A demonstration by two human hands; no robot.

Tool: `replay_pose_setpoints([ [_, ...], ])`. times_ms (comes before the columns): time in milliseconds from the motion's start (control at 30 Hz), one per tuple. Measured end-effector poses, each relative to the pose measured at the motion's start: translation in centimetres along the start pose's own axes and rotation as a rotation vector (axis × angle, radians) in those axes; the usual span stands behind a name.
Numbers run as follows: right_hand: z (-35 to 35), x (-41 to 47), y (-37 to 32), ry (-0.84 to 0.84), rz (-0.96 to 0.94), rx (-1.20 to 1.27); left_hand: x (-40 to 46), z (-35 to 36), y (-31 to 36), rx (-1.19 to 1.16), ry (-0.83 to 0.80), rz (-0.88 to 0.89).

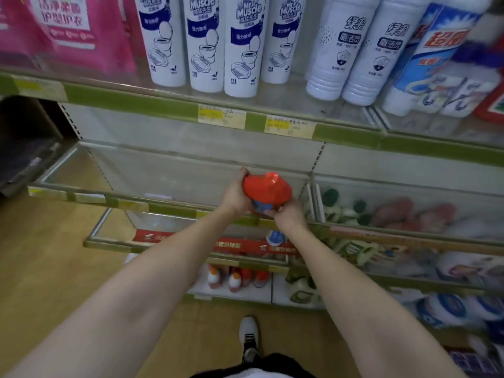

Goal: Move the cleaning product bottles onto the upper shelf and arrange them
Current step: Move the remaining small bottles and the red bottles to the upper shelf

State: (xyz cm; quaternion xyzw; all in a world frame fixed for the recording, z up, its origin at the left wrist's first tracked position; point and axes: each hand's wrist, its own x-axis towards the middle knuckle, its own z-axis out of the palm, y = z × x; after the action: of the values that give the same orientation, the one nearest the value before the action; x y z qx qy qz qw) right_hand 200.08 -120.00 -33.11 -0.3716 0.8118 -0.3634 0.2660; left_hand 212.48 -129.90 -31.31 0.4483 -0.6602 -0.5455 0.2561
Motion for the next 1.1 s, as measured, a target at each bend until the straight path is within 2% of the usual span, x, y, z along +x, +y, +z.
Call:
replay_pose_setpoints([
  [67,-1.7,-1.4,0.4,0.030,-0.005,-0.073,-0.9,1.6,0.1,0.025,0.005,0.093],
  [133,-3.7,-3.0,1.4,0.042,-0.025,-0.039,-2.2,3.3,0.6,-0.020,-0.072,0.092],
  [233,-6.2,-5.9,3.7,-0.045,0.002,0.032,-4.0,5.0,0.0,-0.113,-0.184,-0.010],
  [467,-6.3,-11.3,10.9,-0.336,0.202,0.002,-10.6,8.6,-5.6,-0.098,-0.409,-0.276],
  [700,-7.7,-16.2,19.9,-0.434,0.395,0.083,-17.1,15.7,-10.0,-0.169,-0.382,-0.488],
  [900,-10.6,-20.2,27.5,-0.434,0.641,0.321,-21.5,22.6,-13.4,-0.112,-0.388,-0.615],
  [1100,-11.0,-21.3,34.0,-0.529,0.691,0.335,-25.4,27.0,-15.2,-0.072,-0.339,-0.713],
])
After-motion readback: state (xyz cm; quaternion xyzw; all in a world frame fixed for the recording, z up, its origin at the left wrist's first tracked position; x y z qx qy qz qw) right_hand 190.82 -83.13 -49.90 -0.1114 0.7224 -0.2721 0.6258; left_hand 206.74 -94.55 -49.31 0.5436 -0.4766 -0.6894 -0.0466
